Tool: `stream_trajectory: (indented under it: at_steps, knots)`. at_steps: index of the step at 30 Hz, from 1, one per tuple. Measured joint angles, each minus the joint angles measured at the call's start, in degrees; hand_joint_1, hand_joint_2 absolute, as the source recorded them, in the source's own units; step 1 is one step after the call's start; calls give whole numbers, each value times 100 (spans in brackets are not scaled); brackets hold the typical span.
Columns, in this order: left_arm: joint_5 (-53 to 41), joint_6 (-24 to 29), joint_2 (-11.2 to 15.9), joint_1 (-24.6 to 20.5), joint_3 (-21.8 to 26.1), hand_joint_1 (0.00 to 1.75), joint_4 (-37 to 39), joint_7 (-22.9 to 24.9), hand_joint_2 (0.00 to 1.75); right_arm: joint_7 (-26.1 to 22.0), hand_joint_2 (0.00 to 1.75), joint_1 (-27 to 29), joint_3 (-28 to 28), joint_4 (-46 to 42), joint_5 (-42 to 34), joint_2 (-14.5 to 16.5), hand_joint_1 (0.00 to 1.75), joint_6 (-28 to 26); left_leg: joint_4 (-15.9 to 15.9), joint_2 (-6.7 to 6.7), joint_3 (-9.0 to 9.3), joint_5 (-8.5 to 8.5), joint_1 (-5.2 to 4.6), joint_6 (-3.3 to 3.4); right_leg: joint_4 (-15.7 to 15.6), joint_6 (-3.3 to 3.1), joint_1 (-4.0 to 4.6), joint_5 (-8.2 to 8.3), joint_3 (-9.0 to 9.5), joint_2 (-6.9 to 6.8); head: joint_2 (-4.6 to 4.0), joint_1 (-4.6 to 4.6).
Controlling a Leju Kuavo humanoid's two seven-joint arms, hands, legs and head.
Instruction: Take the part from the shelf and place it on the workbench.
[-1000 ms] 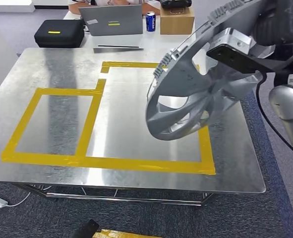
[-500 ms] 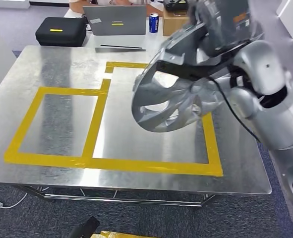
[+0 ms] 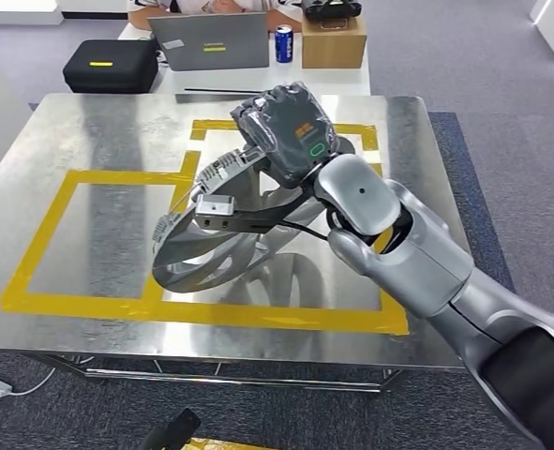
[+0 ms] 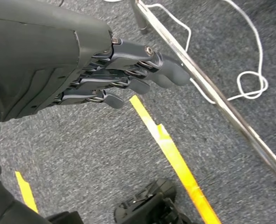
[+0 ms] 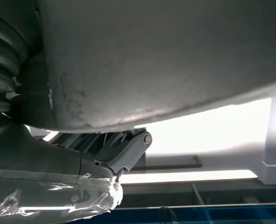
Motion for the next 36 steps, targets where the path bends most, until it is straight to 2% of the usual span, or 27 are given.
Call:
stream_trajectory:
  at_steps: [2, 3, 4, 5, 6, 8, 10, 13, 14, 16, 18, 19, 20, 21, 23, 24, 25, 28, 30, 31, 33, 34, 35, 36]
  knots:
    - [25, 1, 0, 10, -50, 0, 0, 14, 175, 16, 175, 32, 51, 129, 5, 94, 175, 5, 676, 7, -306, -337, 16, -42, -19, -39, -4, 2, 25, -7, 0, -5]
    - [28, -1, 0, 20, -74, 0, 0, 22, 175, 26, 175, 45, 71, 181, 7, 138, 175, 6, 989, 7, -454, -450, 22, -56, -19, -45, -4, 2, 26, -4, 0, -5]
    - [35, -2, 0, 30, -99, 0, 0, 28, 175, 31, 175, 55, 88, 228, 9, 183, 175, 7, 1157, 8, -529, -470, 27, -65, -19, -46, -5, 3, 28, 1, 0, -7]
    - [45, -3, 1, 37, -124, 0, 0, 31, 175, 34, 175, 61, 101, 268, 9, 225, 175, 8, 1119, 9, -499, -388, 30, -69, -18, -43, -6, 6, 32, 7, 0, -7]
    - [57, -4, 3, 39, -145, 0, 0, 32, 175, 38, 175, 61, 108, 303, 9, 263, 175, 8, 885, 12, -363, -233, 33, -65, -18, -36, -7, 10, 38, 11, 0, -9]
    - [83, -4, 6, 31, -174, 0, -1, 33, 175, 43, 175, 52, 111, 351, 10, 331, 175, 8, 131, 27, 77, 49, 30, -41, -9, -4, 5, 15, 48, 17, 0, -9]
    - [104, -2, 5, 19, -191, 0, -2, 34, 175, 52, 175, 38, 111, 378, 14, 369, 175, 10, -325, 37, 340, 123, 13, 11, -5, 54, 24, 17, 52, 23, 0, 1]
    - [128, 10, 7, 30, -216, 0, -2, 46, 175, 61, 175, 34, 122, 408, 25, 398, 175, 22, -401, 39, 364, 157, 1, 117, -12, 154, 12, 24, 47, 24, 0, 6]
    - [135, 15, 8, 34, -229, 0, -2, 51, 175, 63, 175, 33, 127, 415, 29, 404, 175, 31, -416, 44, 365, 182, 7, 154, 71, 180, 6, -39, -1, 18, 0, 15]
    - [152, 21, 9, 40, -258, 0, -2, 54, 175, 69, 175, 38, 137, 433, 40, 407, 175, 49, -435, 53, 351, 220, 16, 212, 586, 212, 3, -354, -252, 7, 0, 33]
    - [178, 24, 10, 56, -280, 0, -2, 56, 175, 75, 175, 50, 145, 453, 50, 407, 175, 55, -434, 54, 320, 234, 3, 236, 1356, 226, 3, -722, -602, 4, 0, 40]
    - [189, 25, 10, 67, -285, 0, -2, 58, 175, 76, 175, 53, 146, 461, 54, 407, 175, 56, -433, 54, 309, 239, -6, 242, 1595, 224, 4, -794, -704, 4, 0, 40]
    - [198, 26, 11, 76, -288, 0, -2, 62, 175, 76, 175, 53, 147, 464, 57, 407, 175, 57, -432, 54, 303, 244, -16, 245, 1622, 214, 5, -758, -699, 3, 0, 42]
    - [204, 28, 10, 81, -292, 0, -2, 64, 175, 76, 175, 48, 149, 467, 63, 408, 175, 58, -432, 52, 303, 248, -26, 243, 1419, 192, 7, -626, -574, 3, 0, 40]
    - [216, 34, 7, 82, -310, 0, -2, 68, 175, 78, 175, 11, 154, 468, 84, 415, 175, 68, -427, 48, 304, 255, -50, 228, 602, 121, 25, -307, -116, -3, 0, 41]
    - [228, 38, 4, 80, -323, 0, -2, 68, 175, 80, 175, -13, 159, 469, 97, 426, 175, 79, -422, 45, 299, 258, -63, 211, 257, 93, 36, -212, 82, -11, 0, 37]
    - [242, 41, 1, 80, -335, 0, -2, 68, 175, 85, 175, -35, 163, 469, 108, 437, 175, 94, -417, 45, 292, 261, -70, 186, 42, 71, 48, -171, 206, -16, 0, 35]
    - [284, 44, -2, 80, -377, 0, -2, 70, 175, 108, 175, -70, 170, 472, 132, 451, 175, 130, -412, 46, 279, 271, -54, 89, -69, 13, 58, -126, 274, -17, 0, 36]
    - [306, 49, -1, 80, -408, 0, -2, 75, 175, 122, 175, -91, 172, 478, 146, 453, 175, 157, -245, 48, 208, 129, -42, 24, -117, -41, 35, -79, 287, -28, 0, 20]
    - [314, 50, 0, 81, -420, 0, -2, 78, 175, 126, 175, -95, 174, 484, 152, 455, 175, 169, 2, 49, 98, -33, -28, -7, -132, -57, 25, -63, 286, -35, 0, 12]
    - [319, 51, 2, 88, -431, 0, -2, 81, 175, 129, 175, -91, 176, 498, 161, 461, 175, 177, 724, 50, -230, -399, -3, -57, -133, -68, 27, -58, 266, -36, 0, 3]
    - [319, 51, 3, 95, -432, 0, -2, 83, 175, 135, 175, -88, 178, 504, 169, 464, 175, 179, 1014, 50, -360, -493, 7, -73, -132, -68, 28, -58, 261, -36, 0, 6]
    - [320, 52, 5, 102, -433, 0, -2, 84, 175, 151, 175, -91, 178, 511, 184, 467, 175, 181, 1128, 51, -412, -476, 15, -83, -130, -67, 28, -59, 260, -35, 0, 4]
    - [321, 55, 7, 106, -434, 0, -2, 84, 175, 175, 175, -103, 179, 519, 200, 467, 175, 185, 1034, 51, -367, -355, 23, -89, -128, -63, 27, -60, 263, -33, 0, 4]
